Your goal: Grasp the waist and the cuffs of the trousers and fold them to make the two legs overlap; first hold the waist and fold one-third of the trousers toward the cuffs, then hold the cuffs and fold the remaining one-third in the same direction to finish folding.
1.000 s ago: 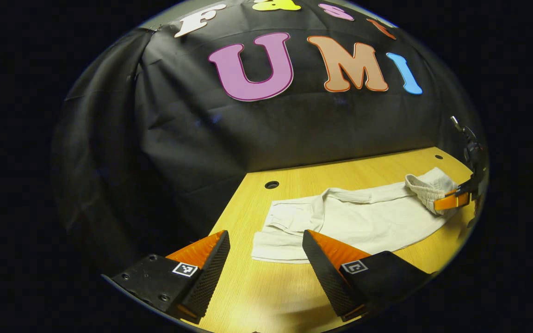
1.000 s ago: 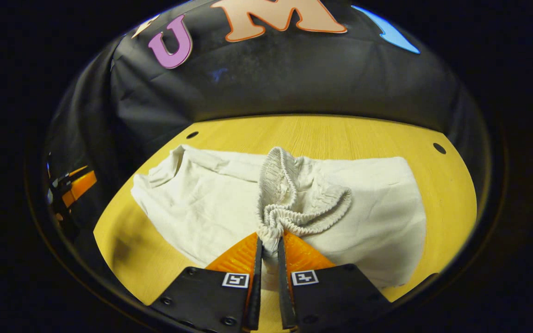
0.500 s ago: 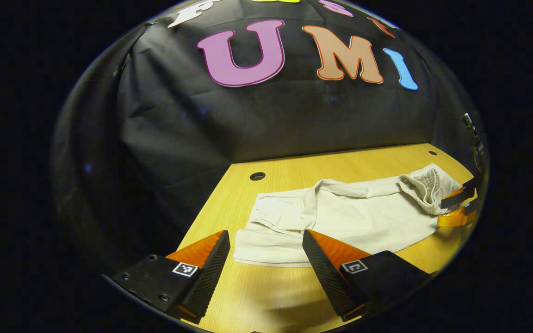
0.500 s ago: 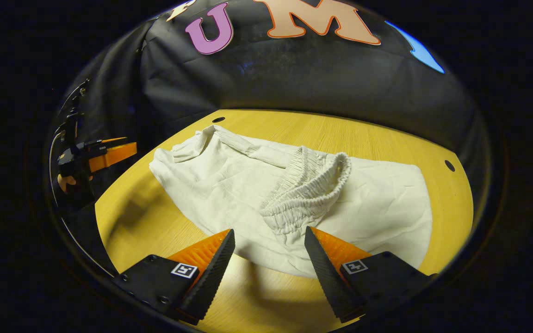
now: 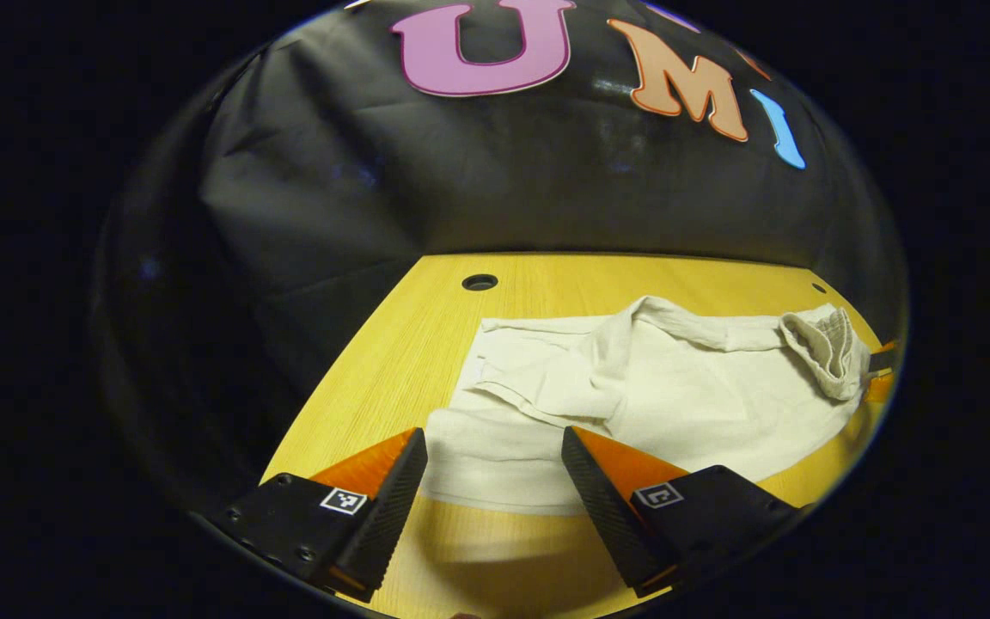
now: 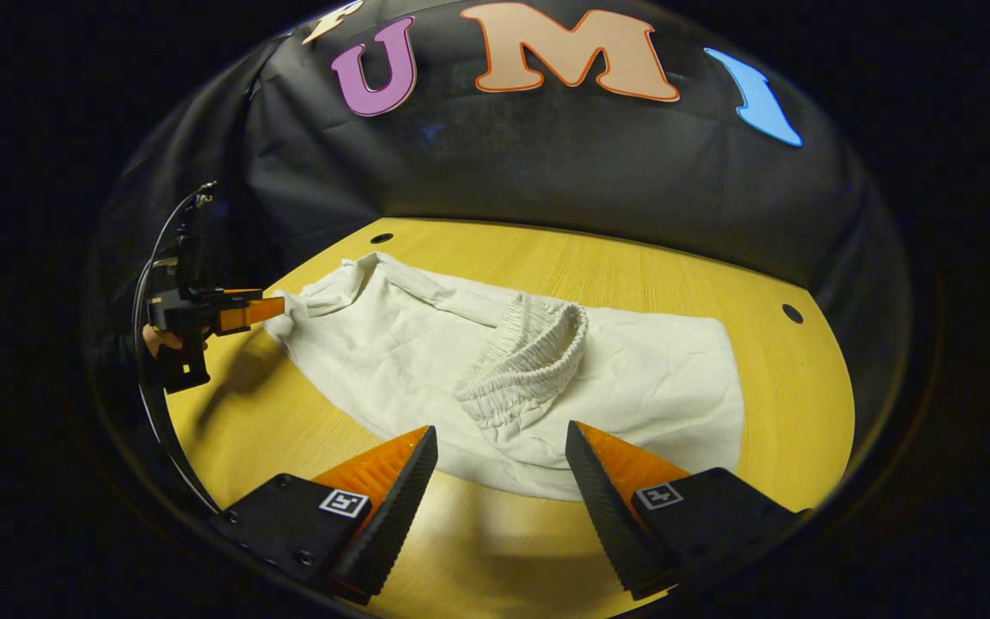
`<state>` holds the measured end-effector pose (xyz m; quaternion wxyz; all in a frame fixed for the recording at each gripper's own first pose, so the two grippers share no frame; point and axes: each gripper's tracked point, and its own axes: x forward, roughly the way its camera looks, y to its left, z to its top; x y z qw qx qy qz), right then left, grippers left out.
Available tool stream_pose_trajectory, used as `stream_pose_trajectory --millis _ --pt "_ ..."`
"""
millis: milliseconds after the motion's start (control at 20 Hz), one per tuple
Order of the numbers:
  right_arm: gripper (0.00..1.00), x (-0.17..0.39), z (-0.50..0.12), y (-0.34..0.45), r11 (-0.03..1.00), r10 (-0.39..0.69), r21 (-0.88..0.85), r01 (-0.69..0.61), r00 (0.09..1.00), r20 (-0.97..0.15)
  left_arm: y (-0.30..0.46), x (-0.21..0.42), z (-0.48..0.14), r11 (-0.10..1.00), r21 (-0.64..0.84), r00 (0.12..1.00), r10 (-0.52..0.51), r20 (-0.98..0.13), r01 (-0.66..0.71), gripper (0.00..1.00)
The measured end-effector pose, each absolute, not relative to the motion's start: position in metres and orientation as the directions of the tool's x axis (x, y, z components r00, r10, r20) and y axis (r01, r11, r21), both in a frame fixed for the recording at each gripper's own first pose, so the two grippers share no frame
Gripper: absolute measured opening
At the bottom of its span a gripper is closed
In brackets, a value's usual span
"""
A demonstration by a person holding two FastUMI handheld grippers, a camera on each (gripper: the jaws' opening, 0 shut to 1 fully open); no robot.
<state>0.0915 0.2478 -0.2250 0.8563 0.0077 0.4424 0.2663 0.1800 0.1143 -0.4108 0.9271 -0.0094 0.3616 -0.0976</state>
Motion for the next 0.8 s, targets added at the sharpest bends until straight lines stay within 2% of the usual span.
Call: stream_pose_trajectory --millis 250,350,500,550,600,650,700,750,800 --pt "0.92 0.086 -0.224 0.242 0.865 0.442 0.225 -0.449 0.467 -0.766 0.114 0.176 -0.439 0.981 -0.114 0.664 -0.191 -0.723 0.158 0.96" --pt "0.92 0.083 -0.221 0.241 0.866 0.439 0.222 -0.449 0.469 -0.766 0.111 0.179 -0.437 0.979 -0.126 0.675 -0.204 -0.709 0.163 0.98" --pt "0.92 0.085 -0.219 0.239 0.868 0.437 0.221 -0.444 0.476 -0.763 0.109 0.175 -0.436 0.975 -0.140 0.665 -0.220 -0.714 0.172 0.94" --pt "0.92 0.085 -0.217 0.239 0.869 0.437 0.221 -0.443 0.478 -0.762 0.104 0.174 -0.436 0.972 -0.150 0.657 -0.232 -0.717 0.180 0.89" --pt "0.96 0.085 -0.215 0.238 0.869 0.438 0.221 -0.443 0.480 -0.760 0.100 0.176 -0.437 0.971 -0.157 0.657 -0.239 -0.715 0.182 0.73" --pt "0.96 0.086 -0.213 0.237 0.869 0.439 0.221 -0.443 0.483 -0.758 0.095 0.176 -0.437 0.967 -0.172 0.657 -0.255 -0.710 0.189 0.70" --pt "0.92 0.086 -0.211 0.236 0.869 0.440 0.220 -0.443 0.486 -0.755 0.089 0.176 -0.437 0.964 -0.183 0.652 -0.267 -0.709 0.194 0.55" --pt "0.92 0.086 -0.209 0.234 0.868 0.441 0.221 -0.444 0.489 -0.753 0.085 0.177 -0.435 0.960 -0.197 0.653 -0.279 -0.704 0.197 0.45" --pt "0.92 0.087 -0.209 0.232 0.868 0.442 0.221 -0.445 0.490 -0.752 0.082 0.178 -0.434 0.958 -0.209 0.656 -0.287 -0.698 0.197 0.29"
